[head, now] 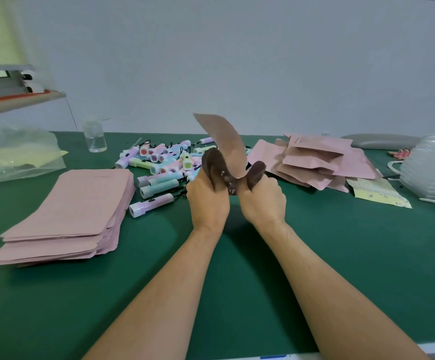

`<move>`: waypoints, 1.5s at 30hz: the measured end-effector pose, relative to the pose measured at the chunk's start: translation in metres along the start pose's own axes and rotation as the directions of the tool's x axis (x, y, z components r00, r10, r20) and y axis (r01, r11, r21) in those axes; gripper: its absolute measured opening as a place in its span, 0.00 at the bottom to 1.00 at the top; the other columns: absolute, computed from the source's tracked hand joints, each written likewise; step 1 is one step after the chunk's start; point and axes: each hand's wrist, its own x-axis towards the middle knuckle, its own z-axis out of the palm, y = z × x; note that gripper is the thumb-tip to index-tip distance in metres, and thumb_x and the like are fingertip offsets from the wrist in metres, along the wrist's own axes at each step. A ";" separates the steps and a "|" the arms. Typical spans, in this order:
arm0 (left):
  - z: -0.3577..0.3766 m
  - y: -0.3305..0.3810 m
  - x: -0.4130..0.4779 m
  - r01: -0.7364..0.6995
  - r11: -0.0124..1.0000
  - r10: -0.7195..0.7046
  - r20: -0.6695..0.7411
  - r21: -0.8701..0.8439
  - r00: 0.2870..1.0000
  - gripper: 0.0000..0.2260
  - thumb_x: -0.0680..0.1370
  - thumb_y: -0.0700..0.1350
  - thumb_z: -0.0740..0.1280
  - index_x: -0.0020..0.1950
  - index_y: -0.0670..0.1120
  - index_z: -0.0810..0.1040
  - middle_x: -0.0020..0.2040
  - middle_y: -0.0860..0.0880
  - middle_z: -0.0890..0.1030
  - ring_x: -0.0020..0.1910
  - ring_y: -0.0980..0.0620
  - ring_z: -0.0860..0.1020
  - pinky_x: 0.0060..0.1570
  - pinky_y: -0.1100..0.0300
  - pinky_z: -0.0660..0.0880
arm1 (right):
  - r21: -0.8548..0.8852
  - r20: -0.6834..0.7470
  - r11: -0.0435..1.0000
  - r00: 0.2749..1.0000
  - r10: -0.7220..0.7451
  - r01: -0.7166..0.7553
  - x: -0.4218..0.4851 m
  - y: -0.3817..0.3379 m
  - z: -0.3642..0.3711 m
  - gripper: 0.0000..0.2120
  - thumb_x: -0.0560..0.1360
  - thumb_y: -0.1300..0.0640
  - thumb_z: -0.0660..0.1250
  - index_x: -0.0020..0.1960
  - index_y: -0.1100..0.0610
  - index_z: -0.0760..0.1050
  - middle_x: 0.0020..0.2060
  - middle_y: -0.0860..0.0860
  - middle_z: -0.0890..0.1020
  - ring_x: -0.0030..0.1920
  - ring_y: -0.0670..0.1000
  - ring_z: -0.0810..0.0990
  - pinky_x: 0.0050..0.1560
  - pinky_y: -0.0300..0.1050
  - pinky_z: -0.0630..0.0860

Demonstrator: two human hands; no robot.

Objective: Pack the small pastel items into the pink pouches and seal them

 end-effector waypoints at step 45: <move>-0.017 0.003 0.007 0.395 0.871 -0.214 0.497 -0.293 0.841 0.09 0.82 0.39 0.72 0.52 0.54 0.87 0.47 0.50 0.89 0.46 0.47 0.88 0.41 0.54 0.86 | 0.840 0.052 0.497 0.944 0.327 -0.218 0.039 0.052 -0.025 0.10 0.79 0.49 0.72 0.57 0.53 0.80 0.51 0.46 0.86 0.51 0.46 0.83 0.54 0.46 0.79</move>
